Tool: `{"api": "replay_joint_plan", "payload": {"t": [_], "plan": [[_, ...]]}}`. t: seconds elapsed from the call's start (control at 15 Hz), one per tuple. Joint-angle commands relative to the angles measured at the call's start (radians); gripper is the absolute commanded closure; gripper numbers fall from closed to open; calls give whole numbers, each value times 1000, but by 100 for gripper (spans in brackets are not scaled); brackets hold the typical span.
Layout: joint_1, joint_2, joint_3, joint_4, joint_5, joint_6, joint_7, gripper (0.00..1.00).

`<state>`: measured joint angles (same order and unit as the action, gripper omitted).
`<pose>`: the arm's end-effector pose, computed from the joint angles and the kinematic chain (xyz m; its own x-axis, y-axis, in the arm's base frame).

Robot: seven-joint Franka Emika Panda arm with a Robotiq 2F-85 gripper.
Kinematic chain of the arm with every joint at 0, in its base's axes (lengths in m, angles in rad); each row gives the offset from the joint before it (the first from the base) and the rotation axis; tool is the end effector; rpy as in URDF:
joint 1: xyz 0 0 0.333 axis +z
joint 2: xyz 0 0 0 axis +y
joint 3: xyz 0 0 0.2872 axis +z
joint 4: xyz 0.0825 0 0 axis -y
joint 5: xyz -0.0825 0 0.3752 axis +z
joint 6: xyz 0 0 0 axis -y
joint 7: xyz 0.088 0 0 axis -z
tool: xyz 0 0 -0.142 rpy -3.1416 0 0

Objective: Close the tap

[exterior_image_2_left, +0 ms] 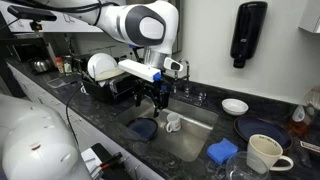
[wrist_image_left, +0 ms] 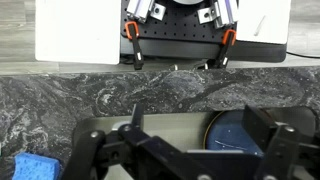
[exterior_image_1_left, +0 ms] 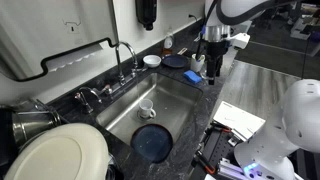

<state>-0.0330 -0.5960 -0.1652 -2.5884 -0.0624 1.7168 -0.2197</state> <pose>0.3228 -0.0675 0.3754 0.9608 0.0903 -0.2620 0.0674 -0.9932 -0.0950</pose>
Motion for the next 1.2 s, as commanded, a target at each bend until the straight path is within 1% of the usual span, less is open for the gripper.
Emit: {"api": "replay_joint_plan", "payload": {"t": [0.0,0.67,0.73,0.93,1.13], "plan": [[-11,1,10,2,5,-3,-5,0],[-11,1,10,2,5,-3,-5,0],[-7,7,11,5,4,15,-12,0],[10,36,16,5,5,187,-28,0],[34,114,12,22,20,405,-42,0]]}}
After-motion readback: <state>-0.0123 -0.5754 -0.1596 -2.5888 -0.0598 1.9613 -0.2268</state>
